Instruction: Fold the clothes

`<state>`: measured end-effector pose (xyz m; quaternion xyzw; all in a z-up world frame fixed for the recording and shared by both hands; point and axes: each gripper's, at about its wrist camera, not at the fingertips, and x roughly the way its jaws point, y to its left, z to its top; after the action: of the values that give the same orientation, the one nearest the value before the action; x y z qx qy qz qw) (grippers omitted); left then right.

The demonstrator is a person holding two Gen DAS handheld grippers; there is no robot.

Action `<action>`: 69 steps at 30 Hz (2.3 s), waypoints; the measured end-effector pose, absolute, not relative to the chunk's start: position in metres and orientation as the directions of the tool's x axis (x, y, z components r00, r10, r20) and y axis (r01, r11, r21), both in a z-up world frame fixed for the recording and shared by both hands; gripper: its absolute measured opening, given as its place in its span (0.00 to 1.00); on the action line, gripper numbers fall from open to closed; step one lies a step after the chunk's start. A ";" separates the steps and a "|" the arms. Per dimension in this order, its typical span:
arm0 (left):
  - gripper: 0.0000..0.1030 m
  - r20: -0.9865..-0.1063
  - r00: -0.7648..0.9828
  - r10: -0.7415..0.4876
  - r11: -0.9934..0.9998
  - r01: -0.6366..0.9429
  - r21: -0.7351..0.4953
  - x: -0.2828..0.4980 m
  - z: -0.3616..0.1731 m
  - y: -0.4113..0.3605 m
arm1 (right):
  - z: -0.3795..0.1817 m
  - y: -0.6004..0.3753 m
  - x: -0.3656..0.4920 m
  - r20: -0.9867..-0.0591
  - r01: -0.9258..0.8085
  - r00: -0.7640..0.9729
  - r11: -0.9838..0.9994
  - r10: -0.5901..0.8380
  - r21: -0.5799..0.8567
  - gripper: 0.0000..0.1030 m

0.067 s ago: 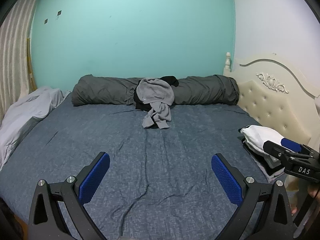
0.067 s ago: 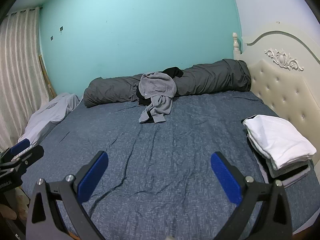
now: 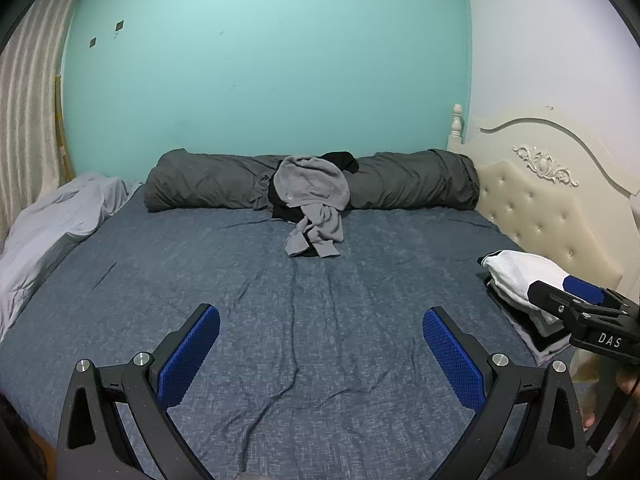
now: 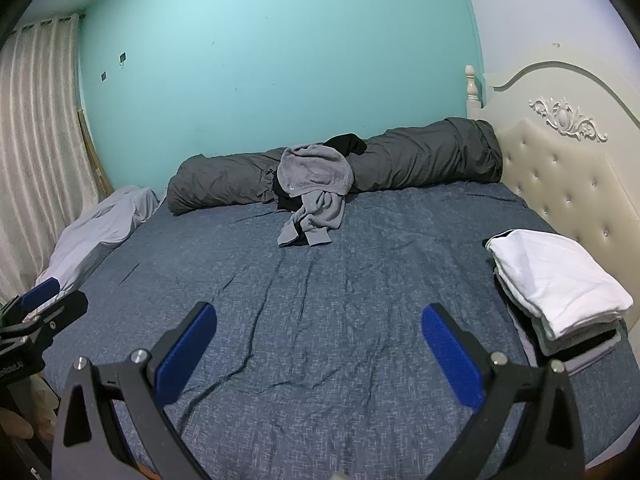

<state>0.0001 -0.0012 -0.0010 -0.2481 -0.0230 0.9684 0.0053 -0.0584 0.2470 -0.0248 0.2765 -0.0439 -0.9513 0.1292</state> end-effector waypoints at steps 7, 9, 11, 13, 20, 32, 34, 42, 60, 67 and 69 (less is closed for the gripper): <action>1.00 -0.483 -0.875 0.030 -0.998 0.001 -0.064 0.000 -0.004 -0.004 | -0.026 0.248 -0.059 -0.518 0.229 -0.809 -0.961 -0.277 0.157 1.00; 1.00 -0.484 -0.874 0.032 -0.998 0.001 -0.069 0.000 -0.005 -0.005 | -0.025 0.249 -0.060 -0.519 0.228 -0.809 -0.961 -0.276 0.155 1.00; 1.00 -0.486 -0.874 0.025 -0.999 0.001 -0.054 0.001 -0.001 0.001 | -0.025 0.250 -0.059 -0.519 0.231 -0.809 -0.961 -0.277 0.153 1.00; 1.00 -0.485 -0.874 0.023 -0.999 0.003 -0.053 0.001 -0.004 0.000 | -0.028 0.249 -0.059 -0.520 0.229 -0.809 -0.961 -0.275 0.153 1.00; 1.00 -0.493 -0.869 0.025 -0.998 0.005 -0.059 0.000 -0.007 -0.002 | -0.027 0.247 -0.059 -0.521 0.230 -0.808 -0.961 -0.276 0.153 1.00; 1.00 -0.498 -0.866 0.032 -0.998 -0.004 -0.058 0.001 -0.013 0.001 | -0.025 0.248 -0.062 -0.529 0.219 -0.805 -0.963 -0.268 0.156 1.00; 1.00 -0.500 -0.865 0.033 -0.998 -0.005 -0.058 0.001 -0.012 0.001 | -0.025 0.249 -0.062 -0.528 0.219 -0.805 -0.963 -0.269 0.156 1.00; 1.00 -0.500 -0.866 0.029 -0.998 -0.001 -0.055 0.000 -0.007 0.001 | -0.027 0.250 -0.061 -0.526 0.217 -0.809 -0.964 -0.264 0.151 1.00; 1.00 -0.508 -0.861 0.036 -0.998 -0.004 -0.064 -0.005 -0.006 -0.001 | -0.030 0.251 -0.064 -0.533 0.211 -0.806 -0.966 -0.257 0.147 1.00; 1.00 -0.511 -0.859 0.038 -0.997 -0.002 -0.071 -0.007 -0.010 -0.002 | -0.031 0.251 -0.065 -0.534 0.211 -0.806 -0.967 -0.255 0.144 1.00; 1.00 -0.512 -0.858 0.044 -0.996 -0.001 -0.084 -0.010 -0.012 -0.003 | -0.034 0.253 -0.066 -0.530 0.209 -0.808 -0.966 -0.257 0.151 1.00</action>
<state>-0.0097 -0.0034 -0.0116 -0.2662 -0.0402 0.9630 0.0118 -0.0659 0.2527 -0.0335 0.2845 -0.0427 -0.9498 0.1227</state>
